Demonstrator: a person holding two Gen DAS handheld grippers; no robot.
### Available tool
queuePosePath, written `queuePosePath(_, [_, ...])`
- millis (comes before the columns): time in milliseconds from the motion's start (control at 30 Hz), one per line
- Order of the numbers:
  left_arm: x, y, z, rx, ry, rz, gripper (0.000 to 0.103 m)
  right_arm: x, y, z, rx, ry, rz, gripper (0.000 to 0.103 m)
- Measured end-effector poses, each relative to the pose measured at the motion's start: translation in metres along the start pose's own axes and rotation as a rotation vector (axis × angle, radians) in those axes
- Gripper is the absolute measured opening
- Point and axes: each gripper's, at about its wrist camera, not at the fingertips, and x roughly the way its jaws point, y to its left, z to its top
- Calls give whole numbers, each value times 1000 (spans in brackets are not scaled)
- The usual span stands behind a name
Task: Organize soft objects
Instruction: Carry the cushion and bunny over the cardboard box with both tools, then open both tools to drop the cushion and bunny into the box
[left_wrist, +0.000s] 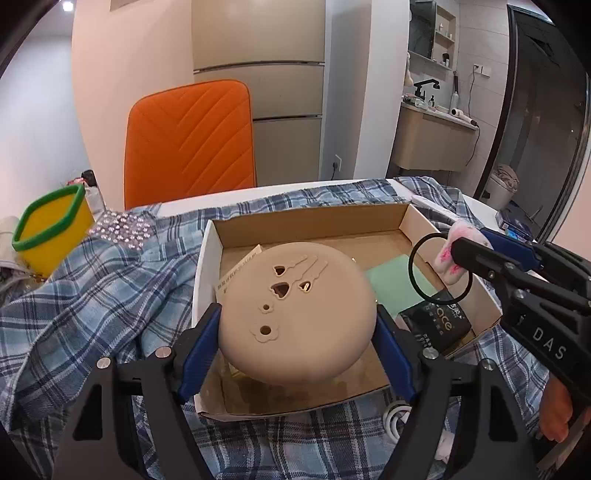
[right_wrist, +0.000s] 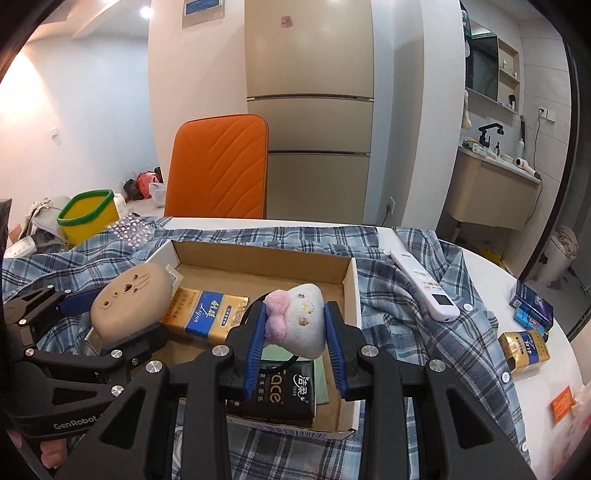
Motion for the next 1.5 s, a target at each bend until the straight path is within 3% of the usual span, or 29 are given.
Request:
queuePosePath(233, [-1, 2, 1, -2, -13, -19, 85, 1, -1, 0, 2, 8, 1, 33])
queuePosePath(300, [-7, 2, 1, 2, -48, -10, 95, 0, -1, 0, 3, 7, 2, 33])
queuePosePath(467, [-31, 2, 1, 9, -162, 9, 102, -1, -2, 0, 6, 3, 9, 33])
queuePosePath(700, [-65, 4, 1, 1, -325, 15, 103, 1, 1, -1, 3, 4, 47, 33])
queuePosePath(933, [-74, 4, 1, -2, -358, 38, 103, 9, 5, -4, -13, 43, 75, 34])
queuePosePath(967, [-75, 2, 1, 5, -363, 43, 103, 10, 6, -5, -15, 52, 80, 36])
queuePosePath(1000, [-76, 1, 1, 11, -367, 48, 103, 12, 6, -5, -13, 64, 83, 45])
queuePosePath(1033, [-78, 0, 0, 17, -371, 51, 103, 13, 6, -6, -8, 67, 85, 61])
queuePosePath(1100, [-81, -2, 0, 25, -379, 52, 103, 12, 5, -7, 6, 56, 83, 72])
queuePosePath(1500, [-140, -3, -9, 5, -509, 52, 103, -39, 6, 7, 7, -47, 58, 73])
